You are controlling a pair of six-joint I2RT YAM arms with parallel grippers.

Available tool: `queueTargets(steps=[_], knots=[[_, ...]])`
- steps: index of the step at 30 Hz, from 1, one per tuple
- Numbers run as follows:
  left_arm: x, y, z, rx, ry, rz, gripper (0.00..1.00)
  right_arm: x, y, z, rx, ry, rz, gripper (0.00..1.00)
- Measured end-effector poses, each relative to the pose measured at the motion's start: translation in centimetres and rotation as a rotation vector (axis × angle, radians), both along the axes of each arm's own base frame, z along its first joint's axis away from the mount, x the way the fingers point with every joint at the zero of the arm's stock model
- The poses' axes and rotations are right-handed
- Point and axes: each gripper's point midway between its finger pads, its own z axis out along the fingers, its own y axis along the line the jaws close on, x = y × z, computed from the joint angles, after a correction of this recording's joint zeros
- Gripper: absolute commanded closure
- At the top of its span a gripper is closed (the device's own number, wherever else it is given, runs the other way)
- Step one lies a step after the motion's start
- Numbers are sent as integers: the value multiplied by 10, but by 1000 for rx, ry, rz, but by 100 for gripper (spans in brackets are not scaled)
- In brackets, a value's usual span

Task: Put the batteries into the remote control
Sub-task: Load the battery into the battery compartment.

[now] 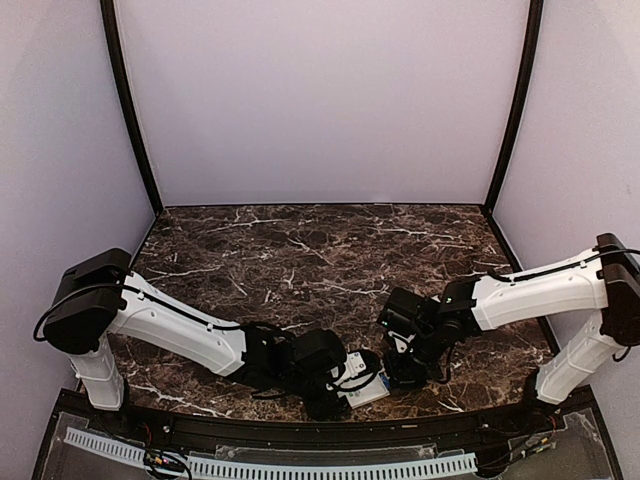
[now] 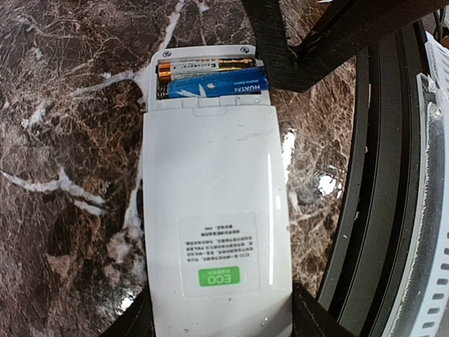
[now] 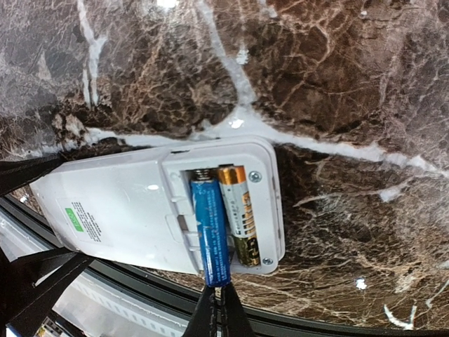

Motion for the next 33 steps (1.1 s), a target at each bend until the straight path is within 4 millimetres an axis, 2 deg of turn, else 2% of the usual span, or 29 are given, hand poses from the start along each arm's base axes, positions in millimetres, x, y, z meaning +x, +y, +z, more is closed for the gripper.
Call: queueTargets(steps=[22,33], knots=[[0,0,0,-1,1,1,47,5,0,-6,-38,17,31,100],[0,0,0,-2,1,4,47,6,-3,-10,-63,93,69,100]])
